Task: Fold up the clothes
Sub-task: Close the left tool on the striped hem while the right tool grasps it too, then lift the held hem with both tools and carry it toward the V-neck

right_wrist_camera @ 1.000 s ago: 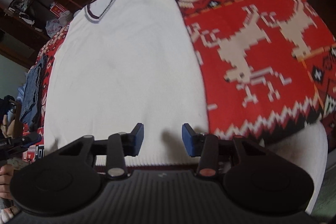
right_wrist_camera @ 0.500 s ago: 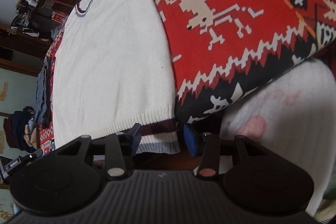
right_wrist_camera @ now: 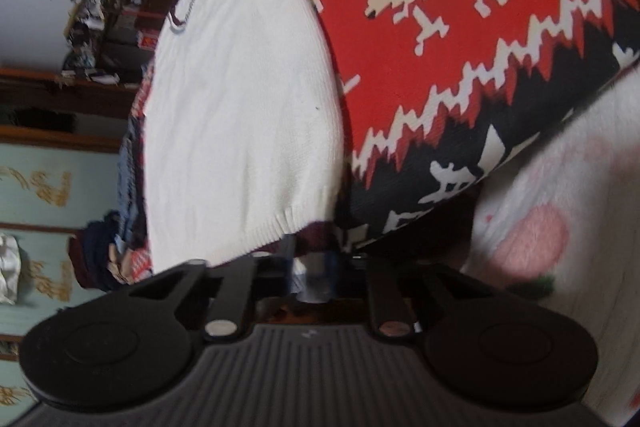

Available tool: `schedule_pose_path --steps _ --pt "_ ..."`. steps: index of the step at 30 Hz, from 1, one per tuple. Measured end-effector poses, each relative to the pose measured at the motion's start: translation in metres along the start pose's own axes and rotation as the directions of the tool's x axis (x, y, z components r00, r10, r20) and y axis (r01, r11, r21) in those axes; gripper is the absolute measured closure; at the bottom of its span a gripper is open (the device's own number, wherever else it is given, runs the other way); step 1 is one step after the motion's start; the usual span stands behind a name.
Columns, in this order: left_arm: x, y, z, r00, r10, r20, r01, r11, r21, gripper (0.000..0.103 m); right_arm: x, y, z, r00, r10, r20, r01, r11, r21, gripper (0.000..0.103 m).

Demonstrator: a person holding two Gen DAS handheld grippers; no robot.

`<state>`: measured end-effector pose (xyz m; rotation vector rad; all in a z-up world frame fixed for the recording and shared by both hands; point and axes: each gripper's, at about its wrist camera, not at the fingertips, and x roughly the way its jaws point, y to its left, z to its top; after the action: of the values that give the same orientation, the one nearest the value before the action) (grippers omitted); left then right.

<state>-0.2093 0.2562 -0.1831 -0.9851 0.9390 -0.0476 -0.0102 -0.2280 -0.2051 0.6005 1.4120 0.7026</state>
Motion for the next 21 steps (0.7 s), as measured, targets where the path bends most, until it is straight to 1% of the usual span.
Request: schedule_pose_path --steps 2,6,7,8,10,14,17,20,21 --pt "0.000 0.001 0.000 1.000 0.001 0.000 -0.001 1.000 0.001 0.065 -0.002 0.005 -0.001 1.000 -0.008 0.023 0.008 1.000 -0.007 0.096" --pt "0.001 -0.005 -0.003 1.000 -0.007 -0.006 0.007 1.000 0.026 0.065 -0.002 0.016 -0.001 0.999 -0.035 0.033 0.035 0.999 -0.025 0.096" --pt "0.002 -0.006 -0.003 1.000 -0.006 -0.010 0.006 0.999 0.032 0.064 -0.004 0.018 0.000 0.999 -0.030 0.040 0.031 0.999 -0.025 0.096" --pt "0.004 -0.007 -0.004 1.000 -0.004 -0.014 0.005 0.999 0.037 0.062 -0.008 0.020 0.001 0.999 -0.021 0.048 0.022 0.999 -0.025 0.096" --pt "0.008 -0.007 -0.004 0.999 0.004 -0.032 -0.003 0.999 0.038 0.061 -0.012 0.025 0.002 0.998 -0.006 0.062 0.008 1.000 -0.026 0.096" --pt "0.019 -0.005 -0.003 0.996 0.045 -0.070 -0.042 0.998 0.041 0.059 -0.013 0.032 0.006 0.998 0.007 0.061 -0.005 1.000 -0.031 0.096" --pt "0.027 -0.007 0.000 0.994 0.060 -0.094 -0.053 0.996 0.078 0.055 -0.012 0.034 0.008 0.998 0.015 0.059 -0.013 0.999 -0.033 0.096" --pt "0.039 -0.010 0.003 0.988 0.071 -0.135 -0.056 0.992 0.117 0.055 -0.011 0.033 0.010 0.998 0.021 0.054 -0.020 0.999 -0.026 0.096" --pt "0.042 -0.011 0.004 0.987 0.063 -0.149 -0.045 0.991 0.124 0.055 -0.014 0.028 0.009 0.998 0.022 0.052 -0.021 0.999 -0.025 0.096"
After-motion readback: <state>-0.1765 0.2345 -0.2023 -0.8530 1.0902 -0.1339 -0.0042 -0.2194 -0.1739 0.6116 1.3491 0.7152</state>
